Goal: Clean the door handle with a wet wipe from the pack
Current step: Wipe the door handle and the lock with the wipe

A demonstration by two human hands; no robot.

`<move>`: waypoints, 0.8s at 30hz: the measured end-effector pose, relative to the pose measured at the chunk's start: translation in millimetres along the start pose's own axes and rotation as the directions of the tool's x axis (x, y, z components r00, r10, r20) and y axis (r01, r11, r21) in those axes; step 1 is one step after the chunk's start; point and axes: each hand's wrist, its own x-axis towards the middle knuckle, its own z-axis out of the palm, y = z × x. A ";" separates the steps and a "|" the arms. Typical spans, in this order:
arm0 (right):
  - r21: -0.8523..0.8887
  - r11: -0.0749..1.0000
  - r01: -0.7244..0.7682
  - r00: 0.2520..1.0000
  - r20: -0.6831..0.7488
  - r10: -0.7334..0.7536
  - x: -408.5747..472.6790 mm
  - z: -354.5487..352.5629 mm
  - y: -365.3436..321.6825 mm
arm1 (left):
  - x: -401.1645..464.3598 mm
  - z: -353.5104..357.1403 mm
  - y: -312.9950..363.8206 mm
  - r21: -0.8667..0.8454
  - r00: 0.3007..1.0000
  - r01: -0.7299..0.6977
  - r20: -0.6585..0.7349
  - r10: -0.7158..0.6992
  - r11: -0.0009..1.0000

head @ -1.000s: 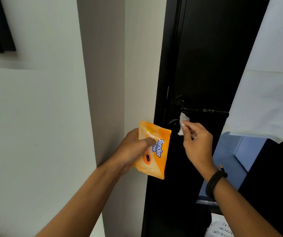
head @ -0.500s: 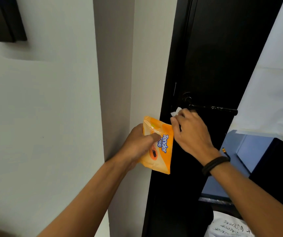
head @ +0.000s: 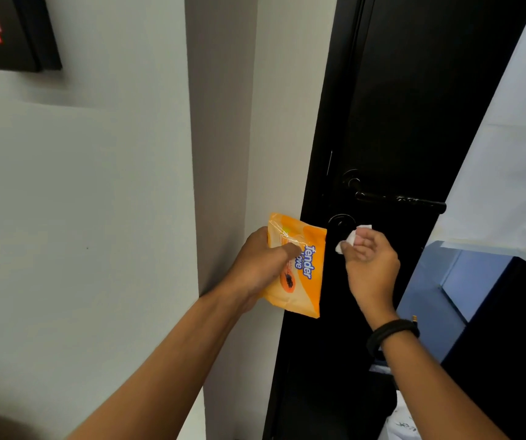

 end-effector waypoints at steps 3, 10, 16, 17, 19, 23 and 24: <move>0.385 0.878 -0.283 0.952 0.006 0.305 -4.8 9.9 -1.0 | -1.3 -0.4 3.6 -0.026 1.000 -0.003 -0.020 0.002 1.000; 0.808 0.230 -0.542 0.757 0.351 0.551 -7.2 41.5 6.7 | -4.5 1.9 8.3 -0.037 0.998 -0.012 -0.060 0.010 0.999; 0.760 0.500 -0.415 0.840 0.109 0.531 -11.8 29.3 8.3 | -5.7 1.9 7.3 -0.051 0.998 -0.001 -0.057 -0.002 0.999; 0.681 0.659 -0.320 0.889 -0.025 0.458 -10.6 22.4 7.7 | -5.7 1.5 6.8 -0.053 0.999 -0.003 -0.051 0.000 0.999; 0.406 0.910 -0.087 0.972 -0.165 0.167 -1.2 7.3 6.9 | -4.7 0.6 6.0 -0.052 0.999 -0.006 -0.043 0.004 0.999; -0.152 0.935 0.320 0.947 0.050 -0.316 24.4 -16.2 -0.1 | -2.5 -0.9 4.7 -0.051 1.000 -0.010 -0.026 0.009 0.999; -0.203 0.891 0.406 0.913 0.121 -0.389 29.4 -19.6 -3.2 | -2.2 -0.8 4.2 -0.051 1.000 -0.011 -0.021 0.010 0.999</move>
